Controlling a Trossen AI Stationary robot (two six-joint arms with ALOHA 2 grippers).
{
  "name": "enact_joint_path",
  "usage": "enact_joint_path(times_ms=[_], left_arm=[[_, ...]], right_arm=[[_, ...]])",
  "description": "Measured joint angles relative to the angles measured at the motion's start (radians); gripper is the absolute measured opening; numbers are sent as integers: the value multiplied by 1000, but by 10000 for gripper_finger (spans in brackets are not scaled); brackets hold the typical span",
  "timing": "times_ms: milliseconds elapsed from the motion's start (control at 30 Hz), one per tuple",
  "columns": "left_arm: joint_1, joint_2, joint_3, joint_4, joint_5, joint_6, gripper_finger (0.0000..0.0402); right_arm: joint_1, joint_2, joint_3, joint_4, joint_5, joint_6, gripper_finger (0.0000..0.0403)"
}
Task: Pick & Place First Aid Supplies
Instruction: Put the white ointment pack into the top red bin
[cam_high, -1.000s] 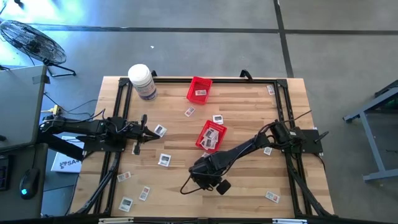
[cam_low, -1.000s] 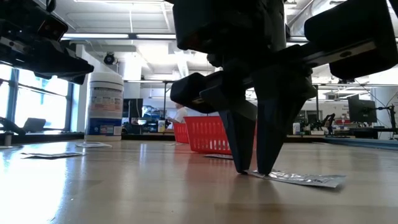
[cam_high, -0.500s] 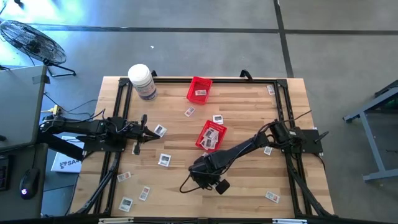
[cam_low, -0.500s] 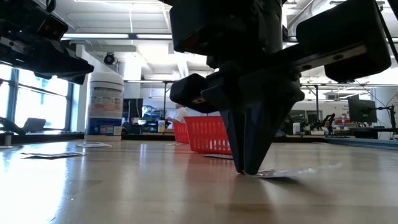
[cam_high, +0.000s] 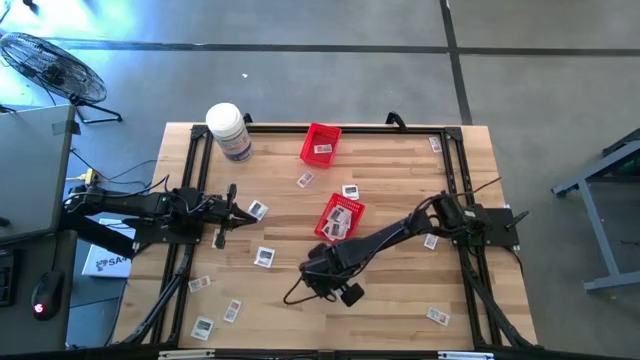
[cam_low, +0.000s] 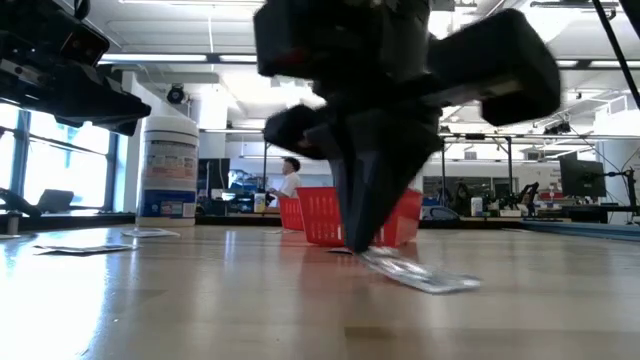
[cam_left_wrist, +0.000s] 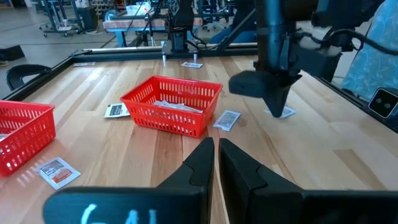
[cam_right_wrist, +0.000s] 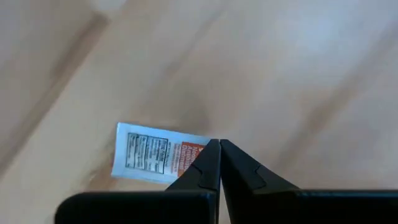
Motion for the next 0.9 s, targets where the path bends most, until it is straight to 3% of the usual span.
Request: enact_joint_path(times_ms=[300, 567, 733, 833, 900], left_arm=[[0, 0, 0, 0, 0, 0, 21], [0, 0, 0, 0, 0, 0, 21], [0, 0, 0, 0, 0, 0, 21], [0, 0, 0, 0, 0, 0, 21], [0, 0, 0, 0, 0, 0, 21]], right_arm=[[-77, -1, 178, -154, 154, 77, 1], [-228, -2, 396, -216, 458, 75, 0], [-367, -5, 438, -208, 680, 30, 0], [-460, -5, 435, -212, 696, 30, 0], [-515, -5, 435, -208, 614, 52, 0]])
